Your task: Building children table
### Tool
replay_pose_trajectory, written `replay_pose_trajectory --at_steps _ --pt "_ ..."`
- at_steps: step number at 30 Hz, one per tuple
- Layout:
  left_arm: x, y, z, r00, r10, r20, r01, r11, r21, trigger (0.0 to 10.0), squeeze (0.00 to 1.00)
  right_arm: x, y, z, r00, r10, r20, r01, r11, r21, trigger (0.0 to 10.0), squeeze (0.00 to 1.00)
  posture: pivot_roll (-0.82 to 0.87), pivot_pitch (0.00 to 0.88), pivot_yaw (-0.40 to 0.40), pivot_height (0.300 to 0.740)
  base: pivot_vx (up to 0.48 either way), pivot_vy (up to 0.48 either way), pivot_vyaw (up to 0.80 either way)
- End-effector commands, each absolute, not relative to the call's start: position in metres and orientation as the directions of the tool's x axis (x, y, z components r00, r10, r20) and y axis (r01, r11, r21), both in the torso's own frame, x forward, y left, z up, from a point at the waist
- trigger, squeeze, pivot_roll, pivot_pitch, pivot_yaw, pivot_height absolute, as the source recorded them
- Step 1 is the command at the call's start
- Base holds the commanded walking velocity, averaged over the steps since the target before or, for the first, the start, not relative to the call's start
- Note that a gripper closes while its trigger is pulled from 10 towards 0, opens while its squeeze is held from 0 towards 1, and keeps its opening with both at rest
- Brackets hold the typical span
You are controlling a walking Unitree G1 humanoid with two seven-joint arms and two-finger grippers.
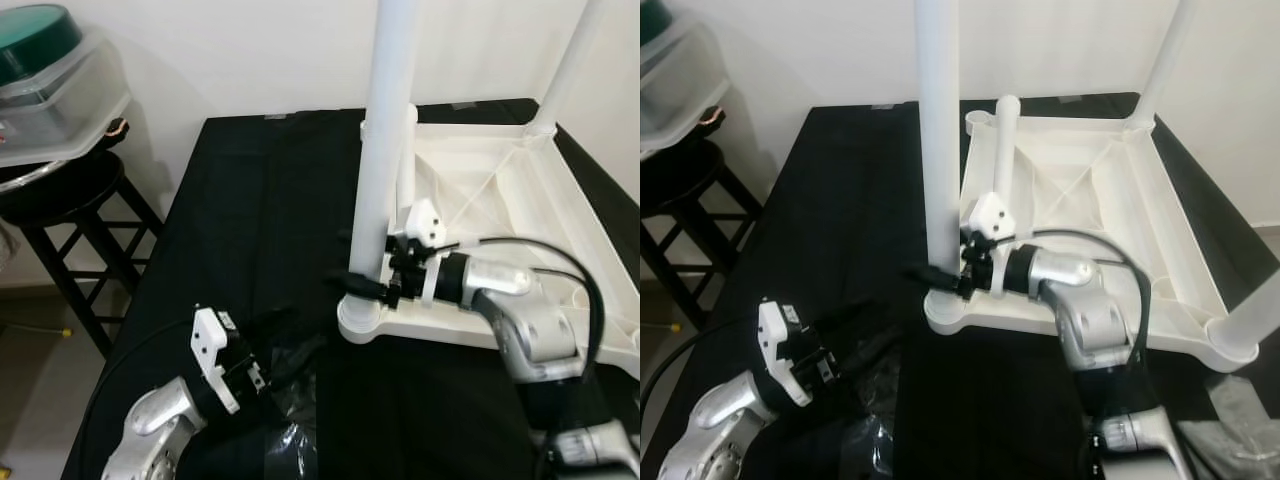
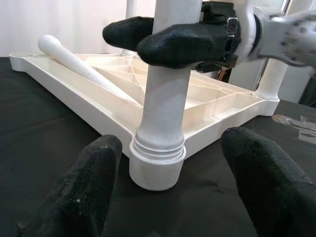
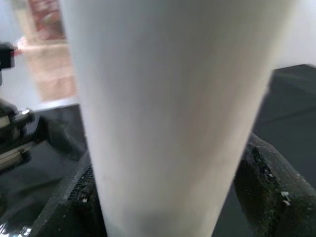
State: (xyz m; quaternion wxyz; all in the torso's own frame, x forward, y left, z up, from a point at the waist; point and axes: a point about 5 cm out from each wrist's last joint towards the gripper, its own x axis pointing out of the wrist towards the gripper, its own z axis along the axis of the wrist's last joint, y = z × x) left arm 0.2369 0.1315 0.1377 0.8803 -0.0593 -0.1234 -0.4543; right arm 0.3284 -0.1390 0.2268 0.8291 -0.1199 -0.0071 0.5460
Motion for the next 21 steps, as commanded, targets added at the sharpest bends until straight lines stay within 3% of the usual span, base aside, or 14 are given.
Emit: replay_pose_trajectory --at_steps 1,5,6,7,8,9,10,19,21 --pt "0.235 0.134 0.132 0.567 -0.786 0.248 0.81 0.587 0.006 10.0 0.0 0.331 -0.139 0.221 0.366 0.917 -0.156 -0.921 0.333 -0.203 10.0 0.0 0.04 0.149 0.034 0.74 0.0 0.0 0.0" --pt "0.234 0.134 0.133 0.567 -0.786 0.247 0.81 0.586 0.006 10.0 0.0 0.335 -0.137 0.226 0.288 0.945 -0.154 -0.95 0.263 -0.166 10.0 0.0 0.05 0.153 0.033 0.74 0.0 0.0 0.0" --pt "0.234 0.134 0.133 0.566 -0.786 0.247 0.811 0.585 0.006 10.0 0.0 0.337 -0.136 0.227 0.267 0.952 -0.151 -0.957 0.244 -0.155 9.2 0.0 0.05 0.154 0.032 0.74 0.0 0.0 0.0" --pt "0.234 0.134 0.133 0.566 -0.786 0.247 0.811 0.585 0.006 10.0 0.0 0.337 -0.136 0.227 0.267 0.952 -0.151 -0.957 0.244 -0.155 9.2 0.0 0.05 0.154 0.032 0.74 0.0 0.0 0.0" --pt "0.234 0.134 0.133 0.566 -0.786 0.247 0.811 0.586 0.006 10.0 0.0 0.339 -0.136 0.227 0.254 0.956 -0.15 -0.961 0.231 -0.152 2.6 0.0 0.05 0.155 0.033 0.74 0.0 0.0 0.0" --pt "0.234 0.134 0.133 0.566 -0.786 0.247 0.811 0.586 0.006 10.0 0.0 0.339 -0.136 0.227 0.254 0.956 -0.15 -0.961 0.231 -0.152 2.6 0.0 0.05 0.155 0.033 0.74 0.0 0.0 0.0" --pt "0.234 0.134 0.133 0.567 -0.786 0.247 0.81 0.586 0.005 10.0 0.0 0.34 -0.136 0.226 0.242 0.959 -0.149 -0.964 0.221 -0.146 0.0 0.0 0.05 0.155 0.033 0.74 0.0 0.0 0.0" --pt "0.234 0.133 0.134 0.566 -0.786 0.249 0.811 0.585 0.003 10.0 0.0 0.343 -0.142 0.224 0.231 0.964 -0.134 -0.968 0.214 -0.129 0.0 0.0 0.04 0.157 0.037 0.74 0.0 0.0 0.0" --pt "0.234 0.133 0.134 0.566 -0.786 0.249 0.811 0.585 0.003 10.0 0.0 0.344 -0.147 0.22 0.303 0.943 -0.138 -0.949 0.286 -0.132 0.0 0.0 0.04 0.157 0.037 0.74 0.0 0.0 0.0"
